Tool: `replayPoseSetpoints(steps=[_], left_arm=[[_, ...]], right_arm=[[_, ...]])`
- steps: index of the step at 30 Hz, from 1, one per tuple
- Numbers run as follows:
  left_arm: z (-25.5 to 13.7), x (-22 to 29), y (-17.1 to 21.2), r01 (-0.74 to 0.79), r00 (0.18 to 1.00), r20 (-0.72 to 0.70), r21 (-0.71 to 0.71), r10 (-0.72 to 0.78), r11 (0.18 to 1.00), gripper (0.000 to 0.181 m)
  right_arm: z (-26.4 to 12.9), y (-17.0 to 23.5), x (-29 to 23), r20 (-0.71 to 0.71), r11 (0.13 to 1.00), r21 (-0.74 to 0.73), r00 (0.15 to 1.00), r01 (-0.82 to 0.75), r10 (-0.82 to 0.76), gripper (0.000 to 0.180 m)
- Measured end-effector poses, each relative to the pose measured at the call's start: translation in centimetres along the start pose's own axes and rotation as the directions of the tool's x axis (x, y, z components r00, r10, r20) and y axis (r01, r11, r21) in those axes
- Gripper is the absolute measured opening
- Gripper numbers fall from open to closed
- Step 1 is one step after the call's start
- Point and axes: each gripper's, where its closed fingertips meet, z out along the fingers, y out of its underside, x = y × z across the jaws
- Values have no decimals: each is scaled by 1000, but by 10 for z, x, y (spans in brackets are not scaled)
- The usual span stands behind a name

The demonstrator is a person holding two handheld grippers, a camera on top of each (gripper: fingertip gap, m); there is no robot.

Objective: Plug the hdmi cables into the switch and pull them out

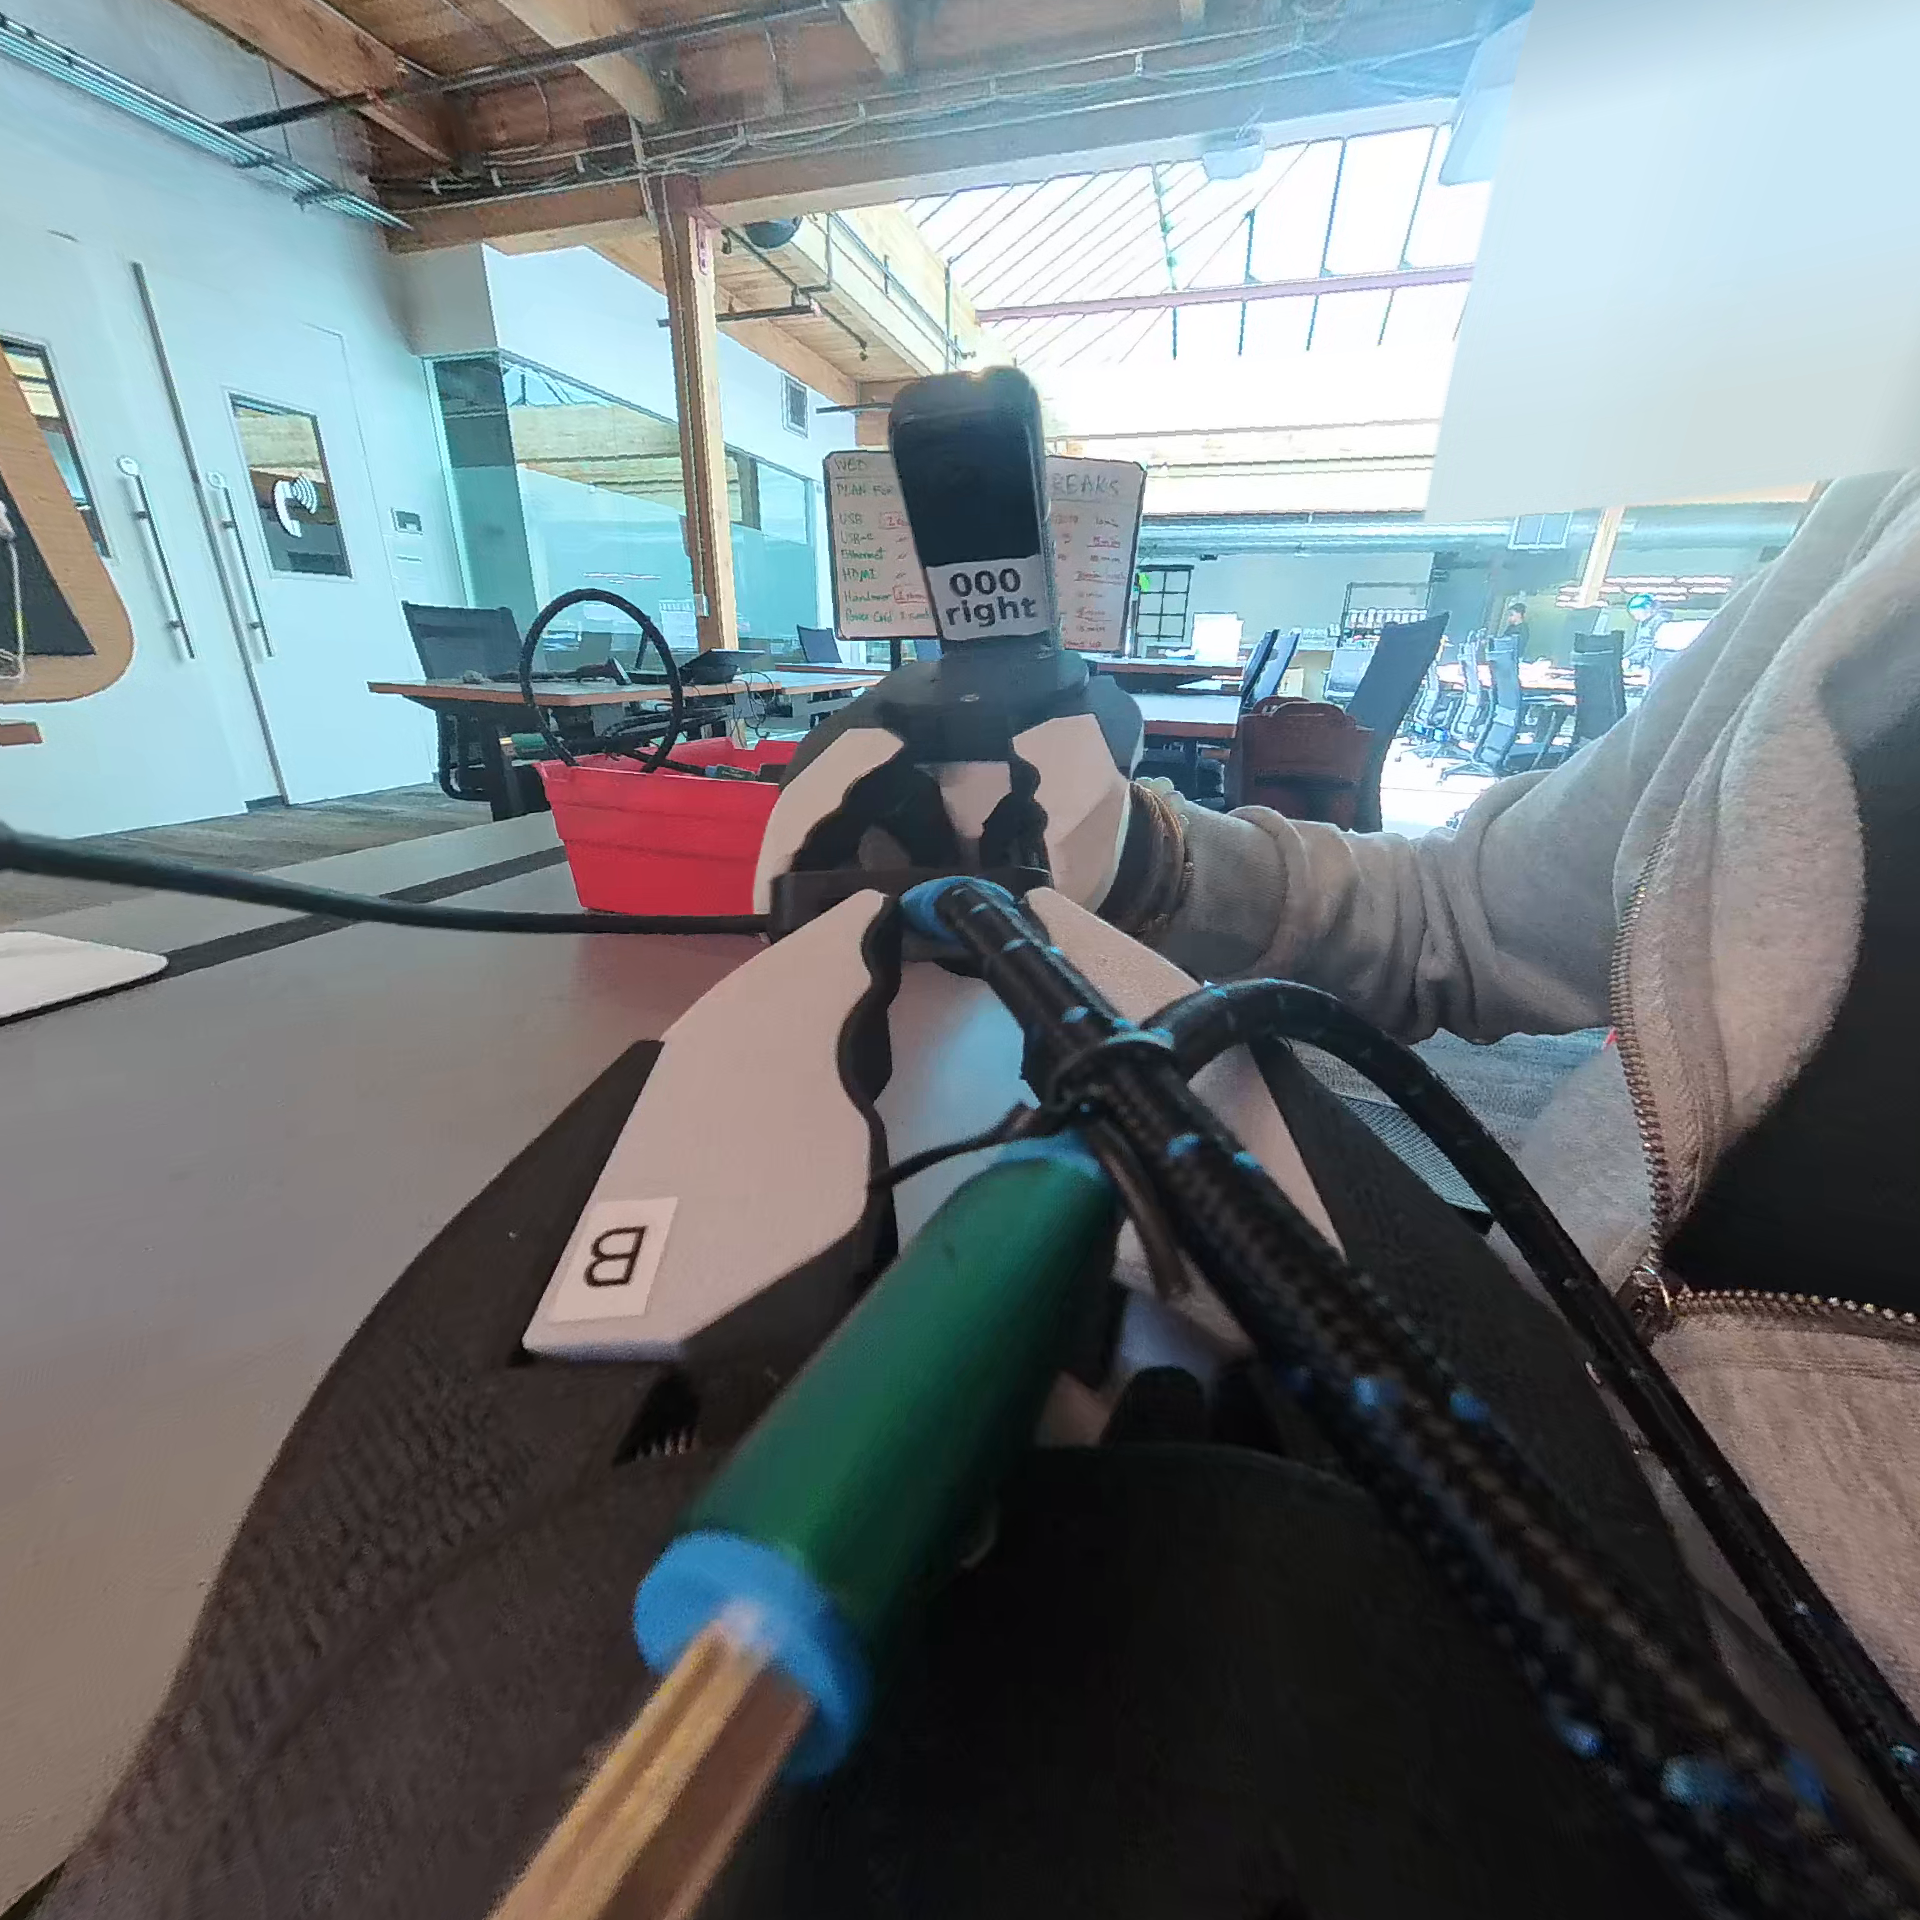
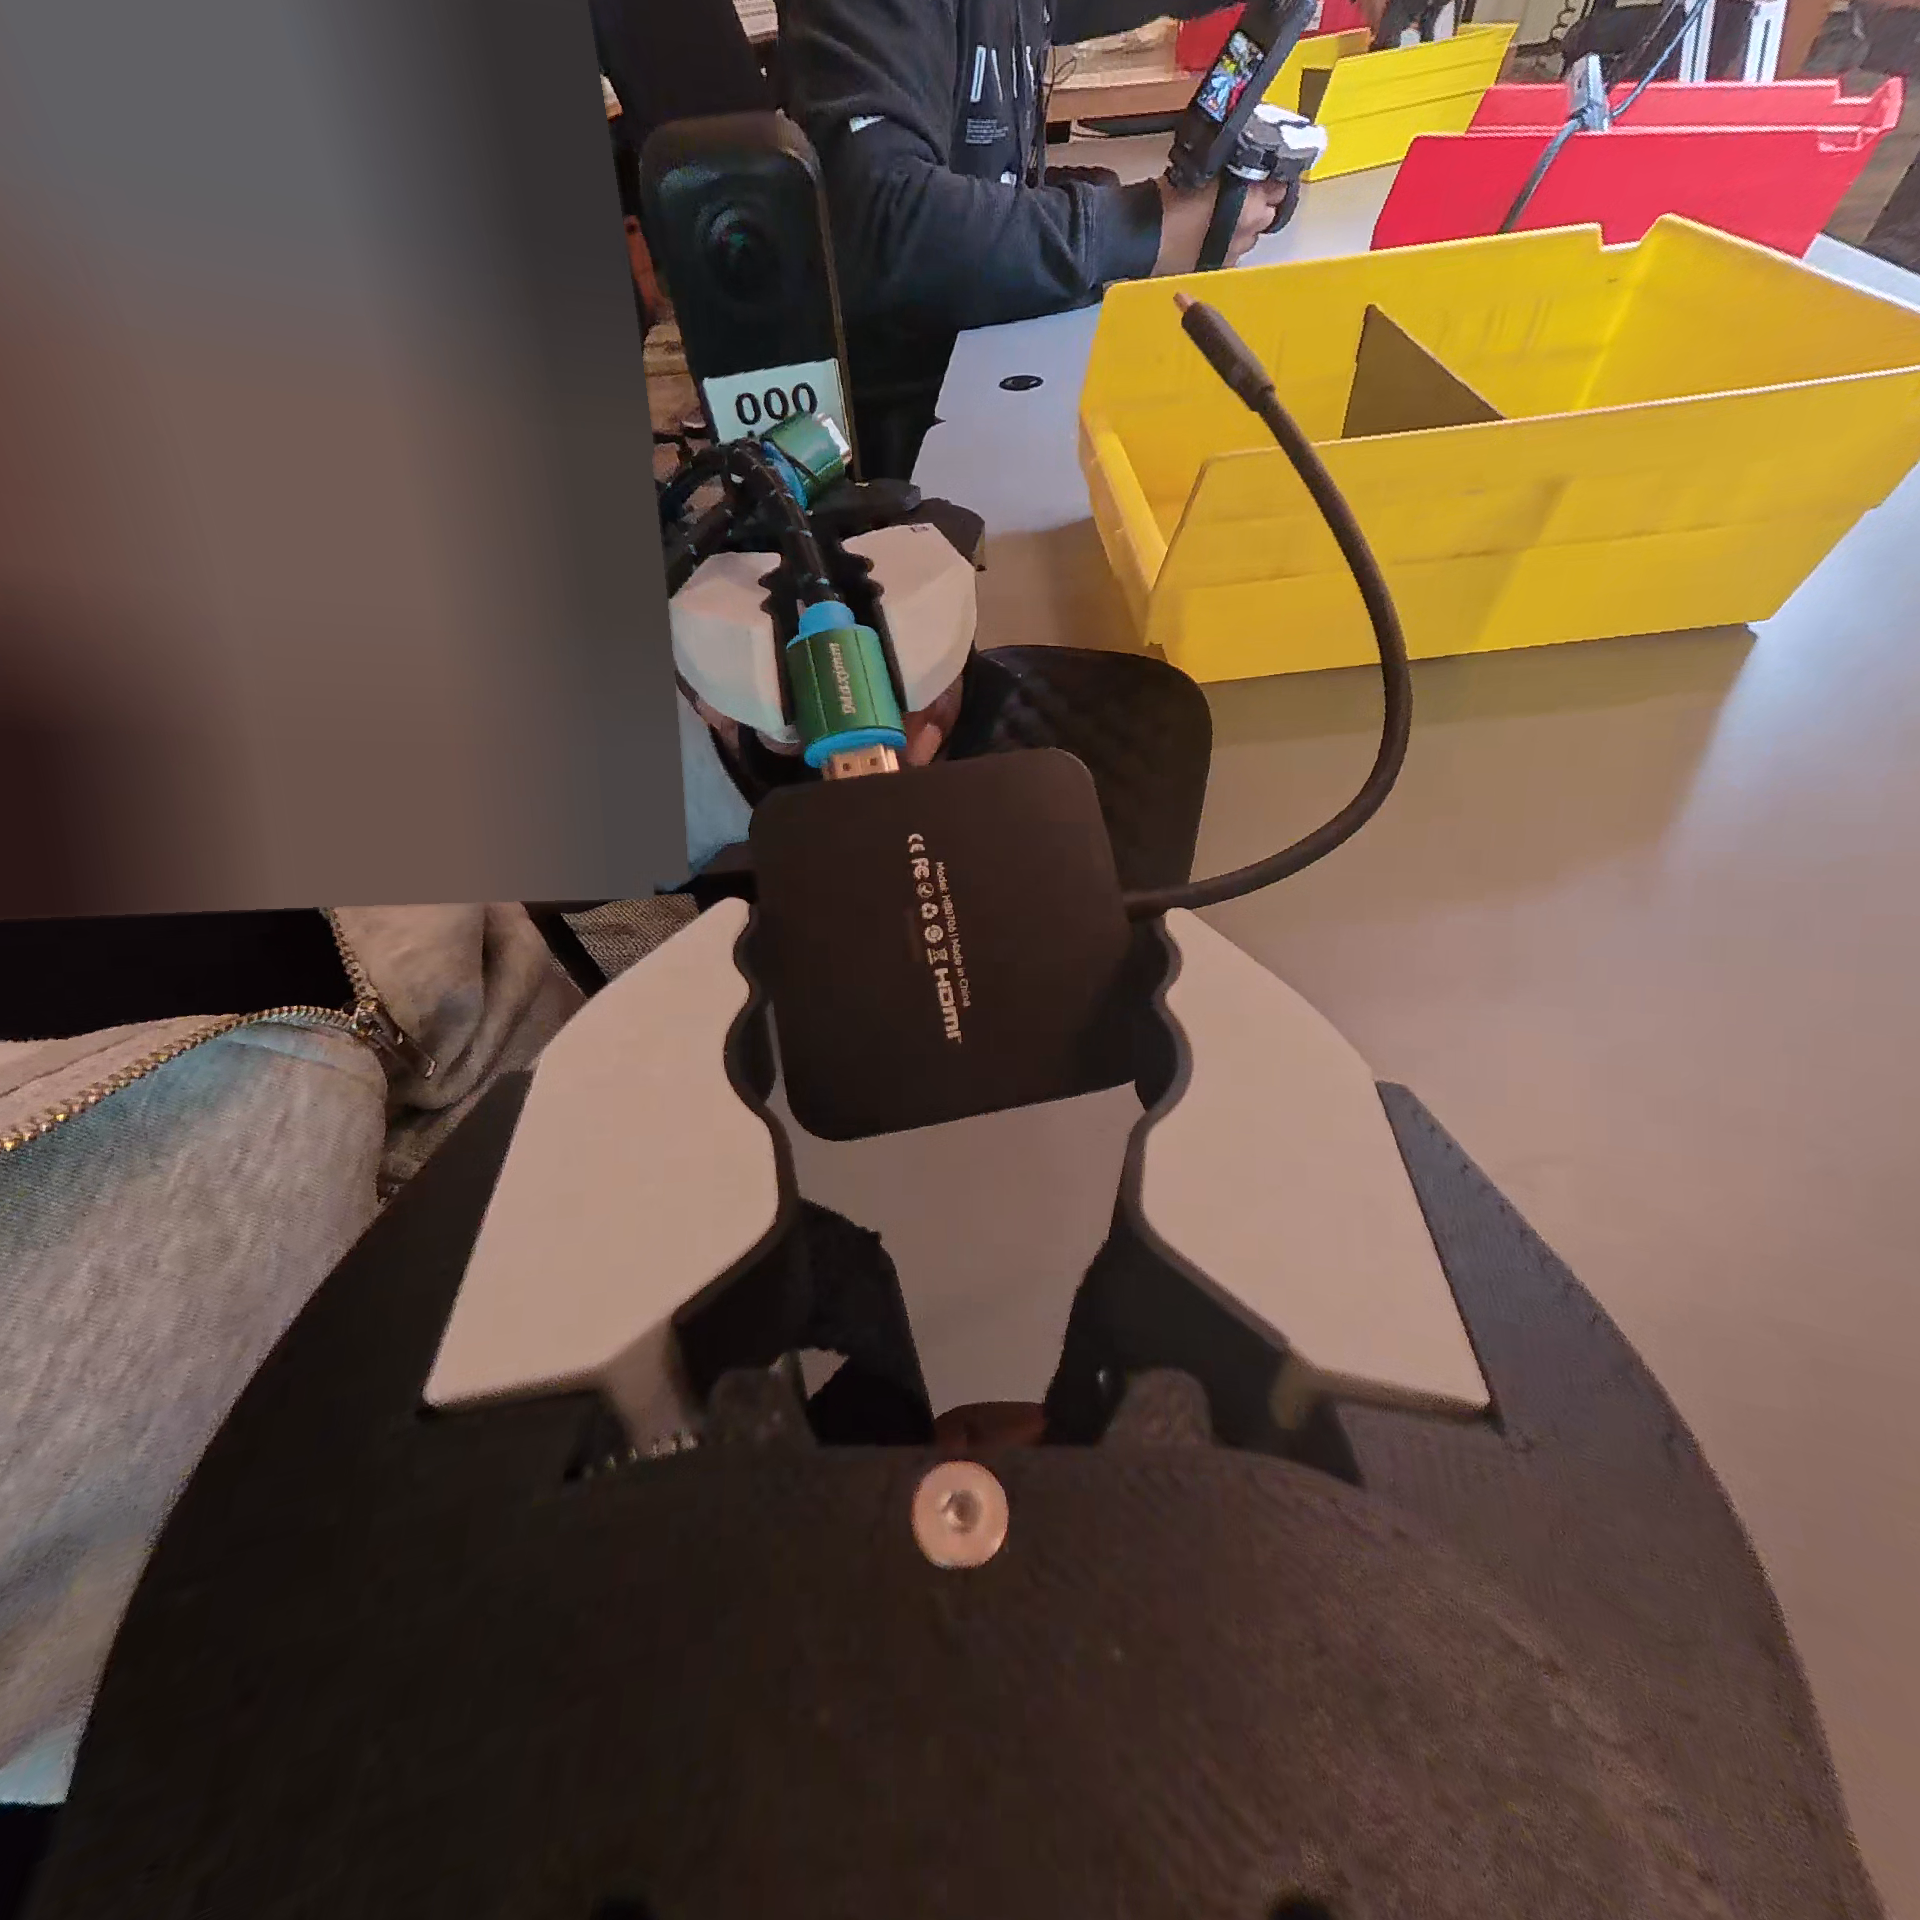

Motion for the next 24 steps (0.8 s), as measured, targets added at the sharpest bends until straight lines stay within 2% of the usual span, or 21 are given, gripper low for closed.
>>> replayPoseSetpoints(steps=[11, 15, 20, 24], left_arm=[[0, -1, -1, 1, 1000, 7, 9, -1, 1000, 20], [-2, 2, -3, 3, 1000, -23, 26, -3, 1000, 20], [-1, -2, -4, -11, 1000, 20, 32, 10, 999, 20], [0, 0, 2, -14, 1000, 1, -30, 14, 999, 20]], right_arm=[[2, -3, 0, -62, 996, -17, 994, 93, -94, 69], [4, -5, -4, -32, 998, 16, 997, 64, -64, 69], [5, -7, -1, -43, 998, 62, 999, 25, -22, 69], [3, -2, -1, -68, 997, 7, 995, 78, -77, 69]])
